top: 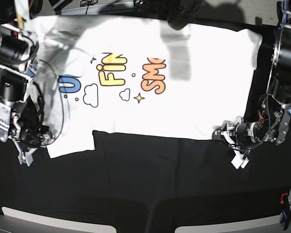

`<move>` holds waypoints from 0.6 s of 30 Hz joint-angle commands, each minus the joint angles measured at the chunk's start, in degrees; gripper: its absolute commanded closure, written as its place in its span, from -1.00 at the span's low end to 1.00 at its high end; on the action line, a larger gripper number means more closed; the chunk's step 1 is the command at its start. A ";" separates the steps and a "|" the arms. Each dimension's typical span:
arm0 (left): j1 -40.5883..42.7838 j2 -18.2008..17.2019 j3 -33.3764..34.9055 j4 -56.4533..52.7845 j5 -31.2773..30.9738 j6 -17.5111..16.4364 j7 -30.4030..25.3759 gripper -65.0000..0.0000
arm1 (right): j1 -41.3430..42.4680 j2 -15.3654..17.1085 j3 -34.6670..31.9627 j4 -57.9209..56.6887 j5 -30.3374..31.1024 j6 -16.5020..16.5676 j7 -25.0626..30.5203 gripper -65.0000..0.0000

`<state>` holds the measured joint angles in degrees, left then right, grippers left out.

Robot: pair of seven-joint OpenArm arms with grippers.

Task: Layout the t-shirt on the table in an organized manner, then fold the t-shirt properly
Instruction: 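Grasp the hem corners with both grippers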

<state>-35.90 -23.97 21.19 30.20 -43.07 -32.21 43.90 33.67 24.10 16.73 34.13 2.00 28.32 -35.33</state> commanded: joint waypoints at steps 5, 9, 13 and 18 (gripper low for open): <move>-0.44 -0.35 0.15 -0.07 2.56 0.68 2.80 1.00 | 0.37 -0.68 0.13 0.76 0.55 0.33 0.92 0.17; -0.44 -0.35 0.15 -0.07 2.58 0.68 2.78 1.00 | 0.15 -1.11 0.13 0.76 1.77 0.33 0.33 0.70; -0.46 -0.35 0.15 -0.07 2.56 0.68 2.73 1.00 | 0.63 -1.11 0.13 0.79 3.15 0.35 -0.20 1.00; -0.76 -0.35 0.15 -0.04 2.58 0.68 1.03 1.00 | 2.01 -1.09 0.13 0.90 3.13 0.48 -0.02 1.00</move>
<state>-35.92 -23.99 21.19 30.20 -42.98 -32.21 43.42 33.67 22.65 16.84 34.33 4.56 27.90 -35.64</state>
